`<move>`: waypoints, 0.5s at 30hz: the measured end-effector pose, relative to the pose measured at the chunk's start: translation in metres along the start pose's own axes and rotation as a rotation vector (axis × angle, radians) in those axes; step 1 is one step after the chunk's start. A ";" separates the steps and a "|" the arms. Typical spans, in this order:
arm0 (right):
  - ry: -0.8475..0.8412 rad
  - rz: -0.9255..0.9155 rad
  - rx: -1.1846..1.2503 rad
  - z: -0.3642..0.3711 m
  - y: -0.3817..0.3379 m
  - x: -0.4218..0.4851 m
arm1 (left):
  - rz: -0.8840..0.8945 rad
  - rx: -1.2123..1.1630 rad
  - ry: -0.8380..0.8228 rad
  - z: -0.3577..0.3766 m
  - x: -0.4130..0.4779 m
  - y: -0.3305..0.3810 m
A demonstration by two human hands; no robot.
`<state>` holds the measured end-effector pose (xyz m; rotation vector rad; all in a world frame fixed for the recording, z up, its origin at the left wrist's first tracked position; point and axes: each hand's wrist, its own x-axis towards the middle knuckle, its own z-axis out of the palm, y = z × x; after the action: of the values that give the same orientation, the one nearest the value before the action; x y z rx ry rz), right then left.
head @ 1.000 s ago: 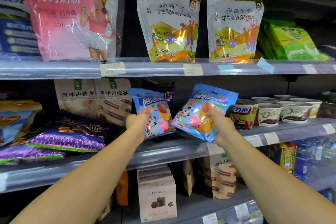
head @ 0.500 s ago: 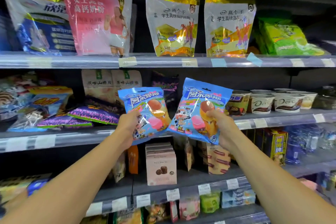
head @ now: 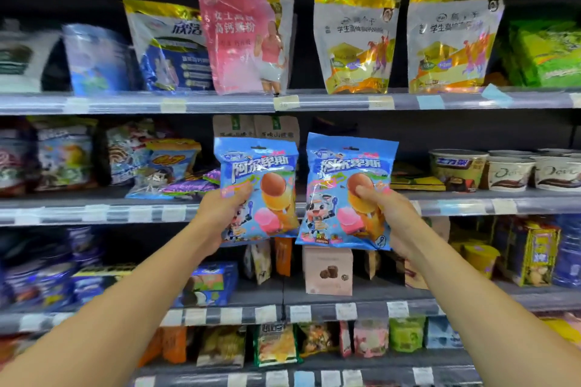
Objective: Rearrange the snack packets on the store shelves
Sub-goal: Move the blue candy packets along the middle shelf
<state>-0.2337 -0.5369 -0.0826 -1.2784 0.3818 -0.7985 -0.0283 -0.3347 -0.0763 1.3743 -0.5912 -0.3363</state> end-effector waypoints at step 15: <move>-0.180 0.062 -0.002 0.238 0.081 -0.033 | -0.017 0.103 0.237 -0.297 -0.061 0.027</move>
<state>-0.0739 -0.3412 -0.0997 -1.3222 0.2761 -0.6249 0.0893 -0.0545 -0.0865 1.4933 -0.4044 -0.1551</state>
